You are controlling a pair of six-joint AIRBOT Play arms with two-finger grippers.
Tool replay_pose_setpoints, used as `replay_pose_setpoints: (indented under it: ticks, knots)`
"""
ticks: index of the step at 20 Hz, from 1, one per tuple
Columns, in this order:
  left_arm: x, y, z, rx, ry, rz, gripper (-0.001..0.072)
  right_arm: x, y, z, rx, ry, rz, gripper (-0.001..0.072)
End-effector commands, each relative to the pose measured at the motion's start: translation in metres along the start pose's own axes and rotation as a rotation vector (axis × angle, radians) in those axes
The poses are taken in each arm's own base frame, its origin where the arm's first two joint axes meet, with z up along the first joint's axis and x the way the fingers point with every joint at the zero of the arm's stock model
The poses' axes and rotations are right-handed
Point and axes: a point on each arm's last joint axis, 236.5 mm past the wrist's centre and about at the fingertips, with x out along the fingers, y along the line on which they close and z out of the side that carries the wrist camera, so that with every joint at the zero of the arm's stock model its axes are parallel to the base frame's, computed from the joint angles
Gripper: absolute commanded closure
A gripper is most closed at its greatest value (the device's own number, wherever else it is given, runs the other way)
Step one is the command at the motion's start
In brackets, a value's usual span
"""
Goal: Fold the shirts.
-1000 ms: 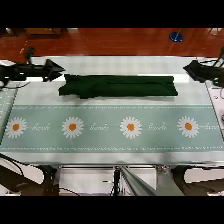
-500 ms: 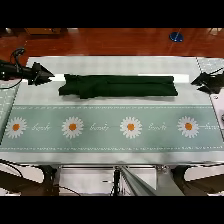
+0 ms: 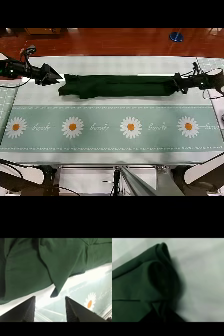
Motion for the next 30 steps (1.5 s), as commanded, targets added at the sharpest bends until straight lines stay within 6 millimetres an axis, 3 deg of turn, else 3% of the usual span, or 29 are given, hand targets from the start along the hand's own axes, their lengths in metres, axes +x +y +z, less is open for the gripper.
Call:
replay_pose_setpoints:
  ticks: [1,2,4,5,7,9,12,16,20,23,26,30]
  knots:
    - [0.001,-0.005,-0.006,0.006,0.025,-0.010,0.0284,-0.004,0.042,0.008,-0.041,-0.027,0.089,0.0693]
    - [0.001,-0.009,-0.007,0.007,0.032,-0.022,0.0363,-0.022,0.055,0.015,-0.073,-0.047,0.109,0.0693]
    - [0.002,-0.026,-0.003,-0.010,0.014,-0.077,0.0449,-0.064,0.079,0.026,-0.129,-0.105,0.129,0.0694]
    - [0.003,-0.039,0.000,-0.010,0.003,-0.119,0.0567,-0.088,0.092,0.030,-0.158,-0.140,0.139,0.0694]
    - [0.011,-0.072,0.005,-0.002,-0.011,-0.214,0.0684,-0.133,0.113,0.030,-0.199,-0.203,0.150,0.0694]
    - [0.027,-0.105,0.004,0.023,-0.003,-0.274,0.0684,-0.168,0.127,0.023,-0.239,-0.250,0.132,0.0694]
    - [0.064,-0.149,-0.009,0.056,0.042,-0.299,0.0684,-0.202,0.135,0.007,-0.288,-0.276,0.072,0.0694]
    - [0.115,-0.214,-0.032,0.109,0.065,-0.338,0.0684,-0.218,0.135,-0.025,-0.325,-0.206,0.017,0.0694]
    - [0.163,-0.260,-0.052,0.155,0.039,-0.330,0.0683,-0.222,0.119,-0.049,-0.343,-0.116,-0.058,0.0694]
    - [0.196,-0.277,-0.068,0.142,0.037,-0.318,0.0684,-0.223,0.108,-0.055,-0.337,-0.087,-0.104,0.0694]
    - [0.223,-0.287,-0.085,0.136,0.051,-0.314,0.0683,-0.222,0.111,-0.058,-0.326,-0.076,-0.088,0.0694]
    - [0.258,-0.294,-0.113,0.102,0.104,-0.326,0.0683,-0.227,0.125,-0.077,-0.328,-0.027,-0.040,0.0694]
